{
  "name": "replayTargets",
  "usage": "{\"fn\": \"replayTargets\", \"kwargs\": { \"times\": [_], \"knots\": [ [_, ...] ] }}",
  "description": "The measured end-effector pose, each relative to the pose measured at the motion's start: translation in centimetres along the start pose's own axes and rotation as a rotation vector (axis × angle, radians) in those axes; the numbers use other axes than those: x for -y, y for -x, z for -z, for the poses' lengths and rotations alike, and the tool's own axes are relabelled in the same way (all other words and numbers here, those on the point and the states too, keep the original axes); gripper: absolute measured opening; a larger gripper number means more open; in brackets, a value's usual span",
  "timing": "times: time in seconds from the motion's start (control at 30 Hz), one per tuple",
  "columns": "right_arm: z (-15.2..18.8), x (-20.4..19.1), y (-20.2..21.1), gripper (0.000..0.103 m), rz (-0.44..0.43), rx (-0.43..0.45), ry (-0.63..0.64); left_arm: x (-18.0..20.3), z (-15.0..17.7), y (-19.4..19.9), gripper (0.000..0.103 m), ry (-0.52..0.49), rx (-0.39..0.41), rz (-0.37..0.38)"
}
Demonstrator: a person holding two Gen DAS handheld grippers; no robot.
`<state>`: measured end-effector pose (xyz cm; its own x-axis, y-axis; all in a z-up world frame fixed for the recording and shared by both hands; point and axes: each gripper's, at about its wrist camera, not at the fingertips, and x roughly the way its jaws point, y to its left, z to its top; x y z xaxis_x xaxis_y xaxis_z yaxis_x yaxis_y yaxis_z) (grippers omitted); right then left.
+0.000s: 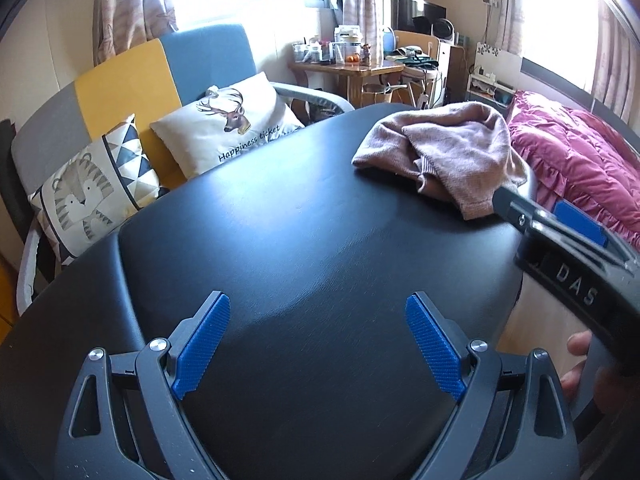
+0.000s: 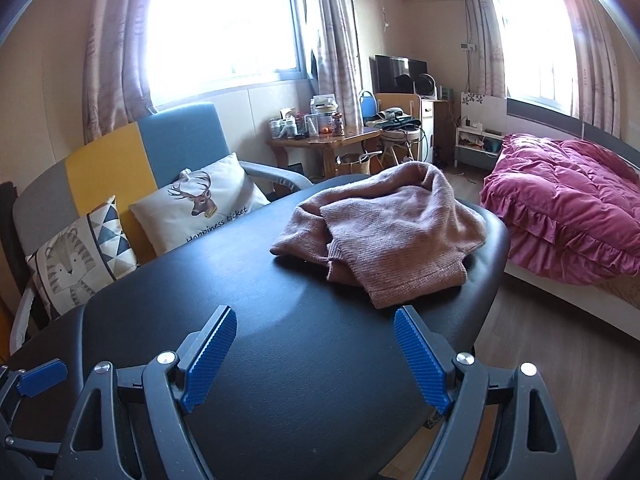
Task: Fold clothes
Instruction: 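Move both grippers toward the pink knit sweater on the table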
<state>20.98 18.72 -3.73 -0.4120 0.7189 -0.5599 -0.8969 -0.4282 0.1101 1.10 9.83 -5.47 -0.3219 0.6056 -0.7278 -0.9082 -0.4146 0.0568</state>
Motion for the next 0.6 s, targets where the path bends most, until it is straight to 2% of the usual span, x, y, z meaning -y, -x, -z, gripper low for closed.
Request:
{"fn": "replayTargets", "kwargs": {
  "times": [0.6],
  "knots": [
    [-0.4,0.4,-1.0,0.084,-0.004,-0.018,-0.011,0.5,-1.2,0.1,0.092,0.034,-0.003,0.013]
  ]
}}
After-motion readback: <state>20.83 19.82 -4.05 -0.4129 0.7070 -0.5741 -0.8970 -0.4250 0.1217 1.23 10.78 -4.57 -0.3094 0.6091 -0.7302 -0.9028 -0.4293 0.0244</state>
